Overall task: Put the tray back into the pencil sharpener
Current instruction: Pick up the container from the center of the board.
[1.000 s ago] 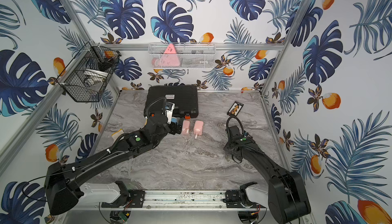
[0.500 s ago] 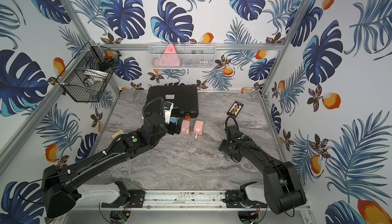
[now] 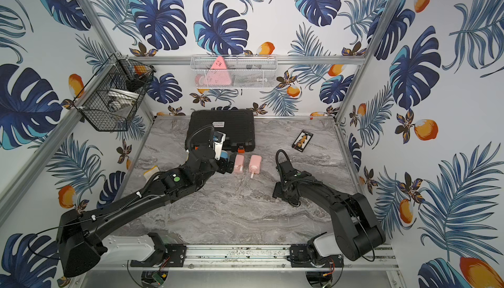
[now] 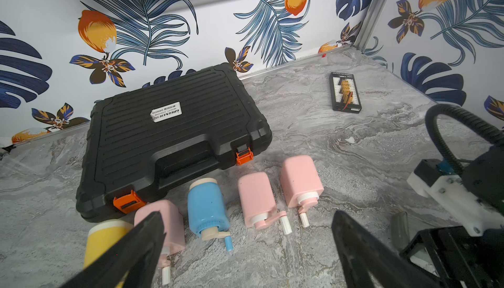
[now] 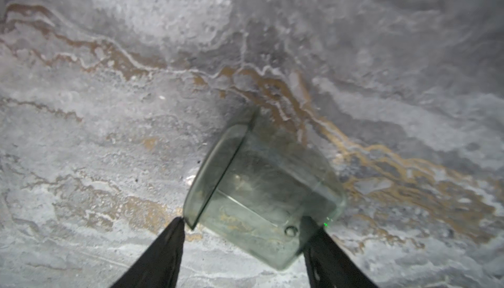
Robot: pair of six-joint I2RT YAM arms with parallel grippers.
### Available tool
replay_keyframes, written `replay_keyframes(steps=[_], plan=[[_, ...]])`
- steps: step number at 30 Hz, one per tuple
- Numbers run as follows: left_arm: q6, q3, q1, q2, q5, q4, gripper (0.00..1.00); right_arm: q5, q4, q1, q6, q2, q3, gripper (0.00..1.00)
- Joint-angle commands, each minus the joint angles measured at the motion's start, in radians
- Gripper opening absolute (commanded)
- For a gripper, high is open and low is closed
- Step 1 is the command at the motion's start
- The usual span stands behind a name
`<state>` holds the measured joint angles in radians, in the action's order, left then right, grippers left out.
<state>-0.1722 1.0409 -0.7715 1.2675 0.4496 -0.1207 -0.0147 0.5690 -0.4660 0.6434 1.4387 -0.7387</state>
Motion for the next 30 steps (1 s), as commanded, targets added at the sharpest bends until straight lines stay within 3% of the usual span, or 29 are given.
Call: replay_keyframes(steps=[1, 8, 13, 21, 24, 30], plan=[[0.008, -0.001, 0.005, 0.003, 0.007, 0.032, 0.99, -0.048, 0.022, -0.035, 0.007, 0.020, -0.019, 0.70], [0.006, -0.007, 0.006, 0.007, 0.004, 0.040, 0.99, -0.096, 0.045, -0.037, 0.032, -0.051, -0.019, 0.75], [0.000, -0.008, 0.008, 0.007, -0.005, 0.044, 0.99, -0.145, 0.060, -0.036, -0.078, -0.124, -0.025, 0.78], [0.005, -0.013, 0.009, 0.000, -0.005, 0.049, 0.99, -0.190, 0.012, -0.014, -0.160, -0.016, -0.087, 0.86], [0.008, -0.014, 0.009, -0.001, -0.004, 0.049, 0.99, -0.120, -0.029, 0.045, -0.195, 0.018, -0.088, 0.86], [0.010, -0.013, 0.011, 0.002, -0.003, 0.049, 0.99, 0.069, -0.064, 0.048, -0.237, 0.082, -0.098, 0.84]])
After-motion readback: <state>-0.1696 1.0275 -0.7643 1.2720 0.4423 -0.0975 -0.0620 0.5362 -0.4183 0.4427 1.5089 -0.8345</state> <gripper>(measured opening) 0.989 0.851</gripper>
